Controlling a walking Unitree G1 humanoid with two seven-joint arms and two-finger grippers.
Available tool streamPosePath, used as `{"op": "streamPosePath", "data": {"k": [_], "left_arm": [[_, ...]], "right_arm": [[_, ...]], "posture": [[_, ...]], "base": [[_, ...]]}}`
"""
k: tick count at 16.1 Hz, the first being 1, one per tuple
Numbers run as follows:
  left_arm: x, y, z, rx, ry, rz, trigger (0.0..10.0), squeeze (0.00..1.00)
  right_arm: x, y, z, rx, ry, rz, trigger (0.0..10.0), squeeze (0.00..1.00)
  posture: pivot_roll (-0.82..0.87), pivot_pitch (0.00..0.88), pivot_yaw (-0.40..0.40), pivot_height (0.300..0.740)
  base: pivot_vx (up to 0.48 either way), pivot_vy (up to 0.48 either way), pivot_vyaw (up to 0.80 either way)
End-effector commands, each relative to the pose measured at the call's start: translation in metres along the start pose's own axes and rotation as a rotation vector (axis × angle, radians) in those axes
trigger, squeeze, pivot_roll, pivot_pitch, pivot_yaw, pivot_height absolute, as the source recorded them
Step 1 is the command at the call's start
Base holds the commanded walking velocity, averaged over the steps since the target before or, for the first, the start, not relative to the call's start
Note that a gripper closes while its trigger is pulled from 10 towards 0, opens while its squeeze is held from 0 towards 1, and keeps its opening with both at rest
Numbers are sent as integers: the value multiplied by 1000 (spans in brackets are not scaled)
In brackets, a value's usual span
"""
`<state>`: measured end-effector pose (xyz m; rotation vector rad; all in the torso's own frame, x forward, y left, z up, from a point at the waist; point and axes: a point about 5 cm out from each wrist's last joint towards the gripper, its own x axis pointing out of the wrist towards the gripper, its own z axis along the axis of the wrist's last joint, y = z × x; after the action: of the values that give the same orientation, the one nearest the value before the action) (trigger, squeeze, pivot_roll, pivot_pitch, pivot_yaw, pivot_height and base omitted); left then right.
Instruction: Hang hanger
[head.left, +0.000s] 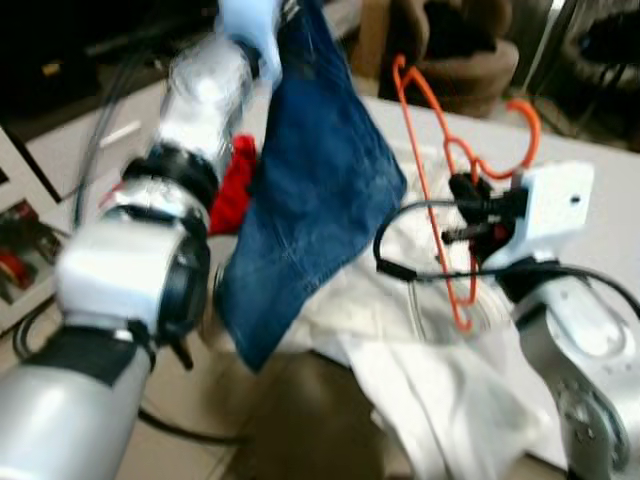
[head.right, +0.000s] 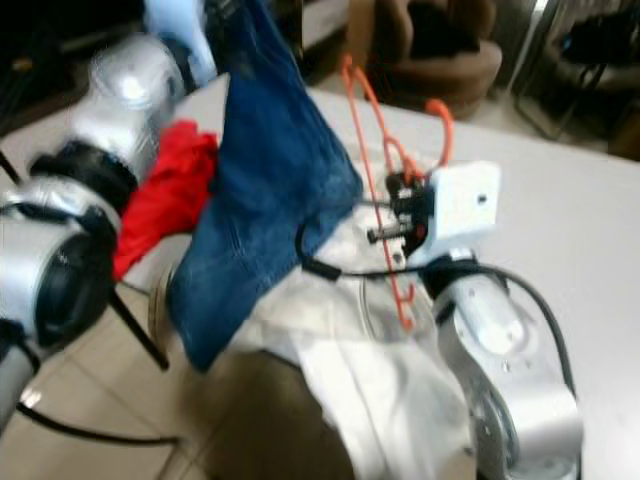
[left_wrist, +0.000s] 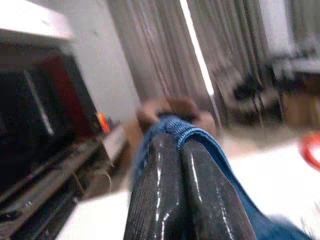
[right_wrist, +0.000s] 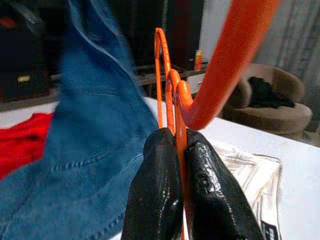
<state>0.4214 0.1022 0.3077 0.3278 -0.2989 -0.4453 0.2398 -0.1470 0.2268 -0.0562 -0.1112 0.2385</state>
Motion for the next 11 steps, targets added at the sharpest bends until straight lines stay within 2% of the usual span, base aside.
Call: {"op": "streamPosePath", "data": {"k": [1, 2, 3, 5, 7, 8, 11], "left_arm": [[-2, -15, -21, 36, 106, -81, 10000, 0], [-8, -23, -38, 27, 166, -127, 10000, 0], [-10, -28, -47, 3, 195, -158, 10000, 0], [-32, -52, -89, -31, 330, -349, 10000, 0], [-48, -55, -109, -132, 396, -388, 10000, 31], [-54, -52, -115, -160, 417, -388, 10000, 1000], [-71, -34, -118, -185, 412, -381, 10000, 1000]], "right_arm": [[-4, -1, -4, -10, 22, -3, 10000, 0], [-5, -2, -6, -4, 26, -21, 10000, 0], [-5, -2, -6, 0, 26, -25, 10000, 0], [-3, -1, -8, 3, 24, -29, 10000, 0], [-2, 2, -8, 7, 22, -15, 10000, 0], [-3, 4, -9, 3, 24, -9, 10000, 0], [-3, 4, -10, 4, 21, -15, 10000, 0]], "posture": [[-243, 0, 47, 740], [-243, 0, 48, 740], [-243, 0, 48, 740], [-237, 0, 43, 740], [-233, 0, 39, 740], [-229, 0, 41, 740], [-223, 0, 42, 740]], "base": [[0, 0, 0], [0, 0, 0], [0, 0, 0], [0, 0, 0], [0, 0, 0], [0, 0, 0], [0, 0, 0]]}}
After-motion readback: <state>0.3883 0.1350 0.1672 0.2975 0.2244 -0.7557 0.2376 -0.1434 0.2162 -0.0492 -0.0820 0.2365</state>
